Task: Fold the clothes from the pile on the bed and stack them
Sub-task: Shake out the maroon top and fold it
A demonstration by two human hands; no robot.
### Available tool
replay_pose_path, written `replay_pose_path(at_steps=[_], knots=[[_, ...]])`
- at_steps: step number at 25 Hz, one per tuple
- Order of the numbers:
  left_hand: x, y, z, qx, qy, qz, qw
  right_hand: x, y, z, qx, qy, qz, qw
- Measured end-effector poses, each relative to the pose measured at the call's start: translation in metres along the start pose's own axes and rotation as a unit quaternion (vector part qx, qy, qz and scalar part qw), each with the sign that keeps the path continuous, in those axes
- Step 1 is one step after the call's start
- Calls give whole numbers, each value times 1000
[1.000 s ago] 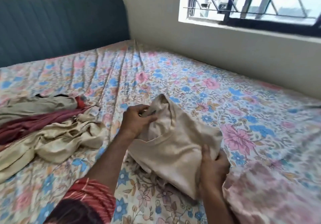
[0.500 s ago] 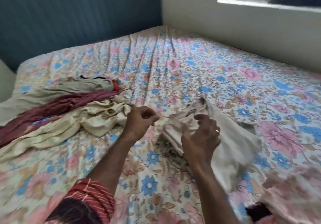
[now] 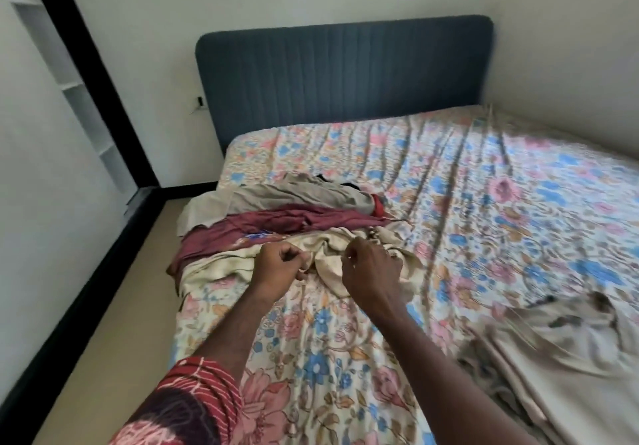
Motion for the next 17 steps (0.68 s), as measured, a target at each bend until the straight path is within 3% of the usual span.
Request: replay_pose_path(at_steps=[5,12,15,17], knots=[[-33,-40,-50,44,10,-31,999,-36,-71,58,-40,79,-105,991],[-69,-46,-71,19,38,-43,998,-32,-147,124,-117,224,-86,964],[-84,-47,-73,-5,56,-64,996,-48,-149,115,-61,145,-113,981],[-100,-41,-63,-35,110,-121,986,-65,-114,102,-44,-4,-145,988]])
Point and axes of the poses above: each hand's wrist, its own y-axis away from the middle knuckle, its own z-axis out of the palm, x = y × z, the point moved 9 cm from there along -y, towards the middle knuckle, and after that the axes turned 7 degrees about -y, right-handed, at the moved point
